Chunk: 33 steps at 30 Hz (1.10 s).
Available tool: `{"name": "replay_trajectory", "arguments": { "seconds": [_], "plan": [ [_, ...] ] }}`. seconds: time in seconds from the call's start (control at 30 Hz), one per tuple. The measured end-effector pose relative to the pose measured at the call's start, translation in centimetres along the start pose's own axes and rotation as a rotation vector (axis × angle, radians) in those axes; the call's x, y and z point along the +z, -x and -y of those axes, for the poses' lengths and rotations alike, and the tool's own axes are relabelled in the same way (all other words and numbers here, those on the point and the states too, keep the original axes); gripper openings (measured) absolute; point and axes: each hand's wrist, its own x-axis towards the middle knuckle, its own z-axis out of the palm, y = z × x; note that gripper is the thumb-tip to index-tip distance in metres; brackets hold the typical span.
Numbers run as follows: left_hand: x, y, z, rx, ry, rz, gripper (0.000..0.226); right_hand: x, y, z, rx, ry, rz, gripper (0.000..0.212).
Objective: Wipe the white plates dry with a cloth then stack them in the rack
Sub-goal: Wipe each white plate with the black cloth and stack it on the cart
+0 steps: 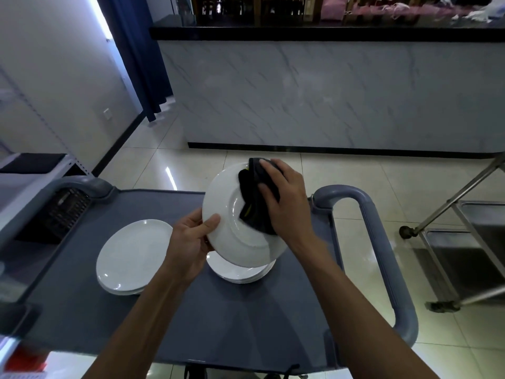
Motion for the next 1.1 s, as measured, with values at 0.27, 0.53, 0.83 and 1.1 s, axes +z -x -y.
{"name": "replay_trajectory", "arguments": {
  "seconds": [0.27, 0.53, 0.83, 1.1],
  "plan": [
    [-0.9, -0.4, 0.5, -0.013, 0.065, 0.005, 0.029, 2.3, 1.0, 2.3, -0.189, 0.028, 0.096, 0.041],
    [-3.0, -1.3, 0.5, -0.064, 0.085, -0.077, 0.028, 3.3, 4.4, 0.9, -0.148, 0.052, 0.154, 0.043],
    [-5.9, -4.1, -1.2, -0.064, 0.127, -0.052, 0.02, 4.5, 6.1, 0.5, 0.149, -0.096, 0.014, 0.046],
    [-8.3, -6.8, -3.1, -0.083, 0.066, 0.034, 0.021, 5.3, 5.8, 1.8, 0.394, -0.166, -0.101, 0.042]
  ]
}}
